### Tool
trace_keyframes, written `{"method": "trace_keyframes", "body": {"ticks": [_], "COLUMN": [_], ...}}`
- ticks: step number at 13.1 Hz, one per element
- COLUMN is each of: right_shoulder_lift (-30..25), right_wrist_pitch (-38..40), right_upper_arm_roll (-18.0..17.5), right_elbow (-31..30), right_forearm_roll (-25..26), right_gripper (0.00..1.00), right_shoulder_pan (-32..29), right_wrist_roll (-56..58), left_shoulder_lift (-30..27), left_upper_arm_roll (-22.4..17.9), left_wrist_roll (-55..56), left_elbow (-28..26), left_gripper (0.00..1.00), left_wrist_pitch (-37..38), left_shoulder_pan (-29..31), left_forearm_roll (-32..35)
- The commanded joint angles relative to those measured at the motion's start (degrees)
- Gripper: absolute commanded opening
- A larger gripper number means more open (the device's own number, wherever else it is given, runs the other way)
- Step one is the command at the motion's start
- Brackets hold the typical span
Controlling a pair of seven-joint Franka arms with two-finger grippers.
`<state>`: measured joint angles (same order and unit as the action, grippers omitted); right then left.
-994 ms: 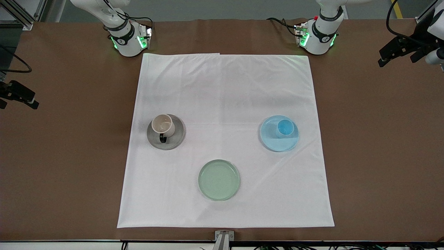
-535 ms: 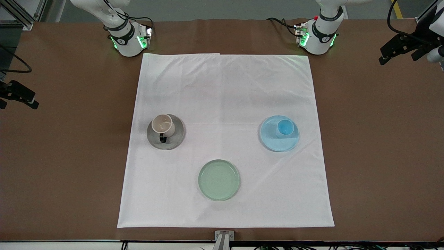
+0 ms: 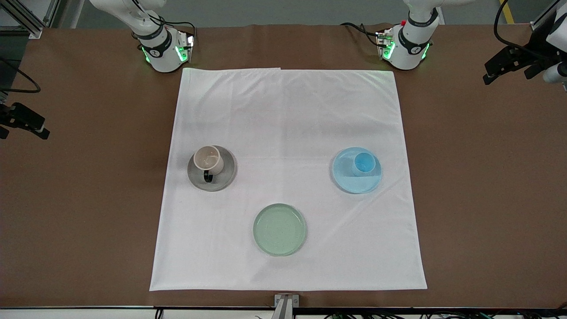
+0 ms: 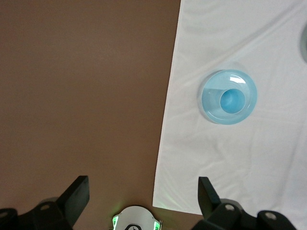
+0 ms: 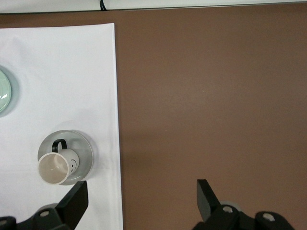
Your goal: Place blue cup in blue plate and white mug in gray plate
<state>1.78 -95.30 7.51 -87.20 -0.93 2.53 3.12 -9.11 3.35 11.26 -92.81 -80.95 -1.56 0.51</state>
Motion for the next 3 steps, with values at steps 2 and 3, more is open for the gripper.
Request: {"method": "trace_keyframes", "body": {"ticks": [2,3], "right_shoulder_lift": [0.41,0.41], "right_wrist_pitch": [0.91,0.91], "right_upper_arm_roll": [-0.56,-0.65], "right_elbow": [1.16,1.16], "right_forearm_roll": [0.14,0.14], "right_gripper": [1.00,1.00], "right_shoulder_pan": [-0.77,-0.77], "right_wrist_roll": [-0.05,-0.05], "left_shoulder_lift": [0.85,0.94], "left_upper_arm_roll": [0.07,0.07], "left_wrist_roll": [0.25,0.34], "left_elbow": [1.58,1.58], "left_gripper": [1.00,1.00], "left_wrist_pitch": [1.15,1.15], "left_shoulder_pan": [0.07,-0.02], "left_forearm_roll": [-0.25,-0.25]}}
